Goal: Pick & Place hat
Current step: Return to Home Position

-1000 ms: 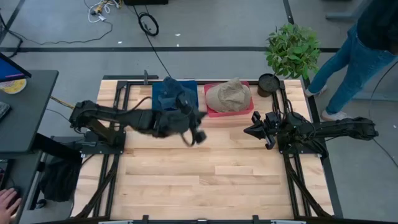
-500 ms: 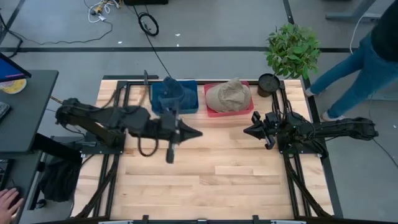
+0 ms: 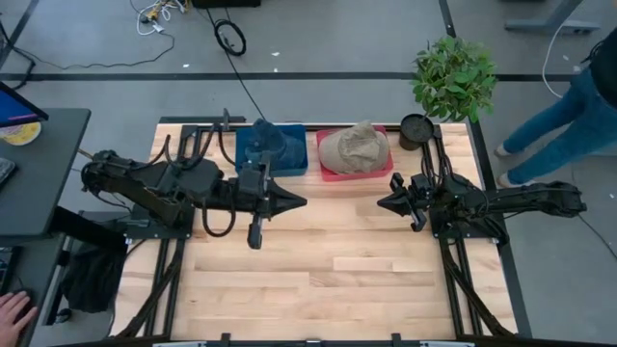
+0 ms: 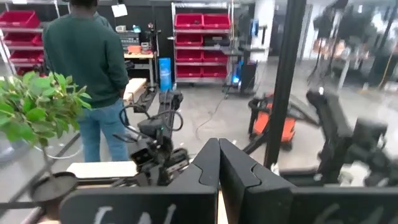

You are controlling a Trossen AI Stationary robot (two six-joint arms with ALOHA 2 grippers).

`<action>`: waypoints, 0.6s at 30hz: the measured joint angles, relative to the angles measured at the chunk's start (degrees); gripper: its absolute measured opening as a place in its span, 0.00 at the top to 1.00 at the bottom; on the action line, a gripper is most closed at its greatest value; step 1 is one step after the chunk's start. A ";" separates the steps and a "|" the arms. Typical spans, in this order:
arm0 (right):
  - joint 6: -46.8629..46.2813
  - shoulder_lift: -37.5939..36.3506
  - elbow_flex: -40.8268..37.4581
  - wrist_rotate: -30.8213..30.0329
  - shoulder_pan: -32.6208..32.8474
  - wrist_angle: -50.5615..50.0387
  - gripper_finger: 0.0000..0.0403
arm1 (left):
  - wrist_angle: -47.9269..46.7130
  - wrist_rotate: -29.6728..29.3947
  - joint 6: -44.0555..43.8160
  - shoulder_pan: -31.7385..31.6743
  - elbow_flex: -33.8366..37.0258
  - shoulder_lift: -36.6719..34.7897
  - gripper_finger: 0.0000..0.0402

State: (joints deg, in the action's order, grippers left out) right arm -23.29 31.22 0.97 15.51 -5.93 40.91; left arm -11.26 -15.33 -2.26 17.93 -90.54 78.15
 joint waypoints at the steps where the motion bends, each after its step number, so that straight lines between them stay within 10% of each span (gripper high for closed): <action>1: 0.00 0.00 0.00 -0.01 -0.01 0.00 0.97 | -0.74 0.01 1.44 0.08 0.10 -0.56 0.99; 10: 0.00 -0.01 0.00 -0.01 -0.01 -0.52 0.97 | -4.55 4.35 3.21 -1.44 3.25 -11.39 0.99; 18: 0.00 0.00 0.00 0.00 0.00 -0.79 0.97 | 11.13 7.89 1.76 -9.56 24.88 -24.00 0.99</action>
State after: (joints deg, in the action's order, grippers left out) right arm -23.29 31.22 0.97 15.52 -5.94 40.12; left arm -0.13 -7.44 -0.50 8.37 -65.66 54.15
